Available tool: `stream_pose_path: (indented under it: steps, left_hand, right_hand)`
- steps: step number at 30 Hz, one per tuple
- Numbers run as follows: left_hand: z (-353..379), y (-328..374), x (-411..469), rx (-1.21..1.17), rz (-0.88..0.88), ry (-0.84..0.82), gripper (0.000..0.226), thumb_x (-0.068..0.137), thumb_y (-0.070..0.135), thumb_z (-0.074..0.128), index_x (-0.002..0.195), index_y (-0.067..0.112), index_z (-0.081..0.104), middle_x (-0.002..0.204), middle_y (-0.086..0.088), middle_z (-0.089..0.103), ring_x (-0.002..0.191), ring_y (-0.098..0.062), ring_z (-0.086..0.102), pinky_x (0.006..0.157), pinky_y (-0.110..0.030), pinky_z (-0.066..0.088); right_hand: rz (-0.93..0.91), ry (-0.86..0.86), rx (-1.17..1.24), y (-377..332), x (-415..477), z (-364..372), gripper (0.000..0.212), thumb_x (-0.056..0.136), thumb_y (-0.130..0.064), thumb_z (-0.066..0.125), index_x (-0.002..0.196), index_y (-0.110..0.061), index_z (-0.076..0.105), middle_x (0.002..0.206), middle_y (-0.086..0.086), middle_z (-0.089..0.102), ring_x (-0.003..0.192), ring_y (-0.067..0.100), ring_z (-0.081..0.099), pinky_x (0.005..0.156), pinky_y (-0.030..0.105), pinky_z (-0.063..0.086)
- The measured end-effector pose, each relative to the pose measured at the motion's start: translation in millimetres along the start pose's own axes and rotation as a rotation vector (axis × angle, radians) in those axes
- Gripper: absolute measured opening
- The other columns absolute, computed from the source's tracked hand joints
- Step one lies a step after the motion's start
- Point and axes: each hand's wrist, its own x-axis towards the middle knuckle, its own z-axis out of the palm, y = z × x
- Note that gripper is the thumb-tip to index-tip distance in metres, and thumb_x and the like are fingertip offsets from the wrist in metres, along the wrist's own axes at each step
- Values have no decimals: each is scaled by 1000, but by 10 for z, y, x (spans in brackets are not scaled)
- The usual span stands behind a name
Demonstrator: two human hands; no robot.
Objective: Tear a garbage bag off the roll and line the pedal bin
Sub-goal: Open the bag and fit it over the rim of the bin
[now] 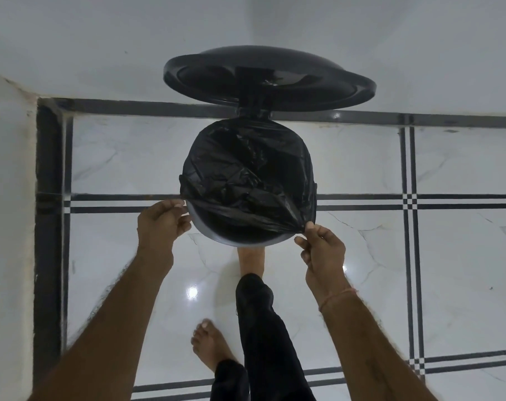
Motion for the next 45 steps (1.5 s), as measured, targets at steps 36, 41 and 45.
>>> stream_pose_path:
  steps: [36, 41, 45]
  left_hand:
    - [99, -265, -516, -304, -281, -176, 14, 101, 11, 59, 89, 18, 62, 78, 5, 66, 44, -4, 48, 39, -14, 37]
    - [81, -256, -486, -361, -299, -234, 16, 101, 12, 59, 87, 19, 65, 64, 13, 66, 44, -3, 50, 42, -12, 41]
    - [79, -298, -512, -419, -303, -238, 14, 101, 16, 58, 90, 18, 65, 67, 10, 66, 49, -4, 53, 45, -13, 46]
  right_hand:
    - [134, -32, 16, -39, -266, 202, 8, 101, -12, 54, 104, -7, 58, 85, 4, 63, 81, 17, 58, 74, 31, 47]
    - [167, -81, 111, -38, -241, 192, 17, 101, -6, 52, 113, 1, 61, 102, 16, 64, 95, 30, 60, 91, 42, 57]
    - [197, -115, 180, 13, -254, 144, 10, 99, -6, 55, 108, -3, 59, 104, 16, 61, 98, 30, 56, 94, 41, 53]
